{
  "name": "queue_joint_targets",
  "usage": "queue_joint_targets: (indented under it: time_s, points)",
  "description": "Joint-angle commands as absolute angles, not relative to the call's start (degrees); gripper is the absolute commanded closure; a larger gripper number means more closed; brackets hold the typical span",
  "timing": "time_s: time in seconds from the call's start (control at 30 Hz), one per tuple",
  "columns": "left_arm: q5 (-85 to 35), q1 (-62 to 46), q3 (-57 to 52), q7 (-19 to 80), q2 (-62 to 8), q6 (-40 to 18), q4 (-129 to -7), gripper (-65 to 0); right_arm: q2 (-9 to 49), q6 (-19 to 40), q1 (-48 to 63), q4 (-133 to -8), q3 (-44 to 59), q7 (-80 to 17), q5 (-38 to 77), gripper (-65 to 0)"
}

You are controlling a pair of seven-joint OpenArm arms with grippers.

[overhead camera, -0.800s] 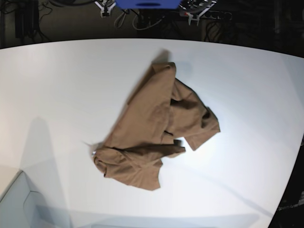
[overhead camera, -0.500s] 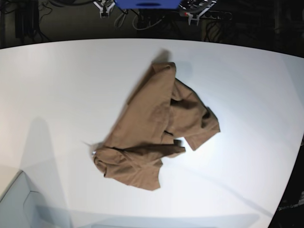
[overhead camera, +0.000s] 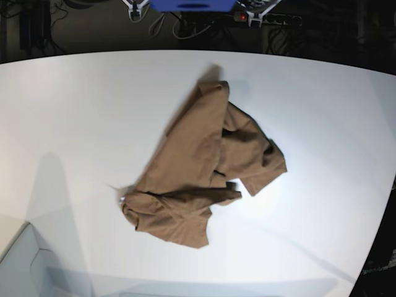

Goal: Layout the t-shirt on the table in an organized manner, then fold the t-shirt properly

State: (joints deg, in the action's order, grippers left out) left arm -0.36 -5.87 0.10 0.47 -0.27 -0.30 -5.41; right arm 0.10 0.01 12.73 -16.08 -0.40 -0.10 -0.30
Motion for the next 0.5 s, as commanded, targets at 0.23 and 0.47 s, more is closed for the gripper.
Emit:
queue_joint_targets:
  time_s: [0.23, 0.47]
  points:
    - [-0.4, -26.4, 0.0, 0.6, -4.9, -0.2, -38.5, 0.0, 1.7, 0.3, 32.8, -46.3, 0.0, -0.5, -0.7, 0.0]
    - [-0.4, -42.7, 0.0, 1.9, -7.0, -0.2, -69.8, 0.0, 3.4, 0.3, 47.2, -73.4, 0.1, -0.6, -0.5, 0.0]
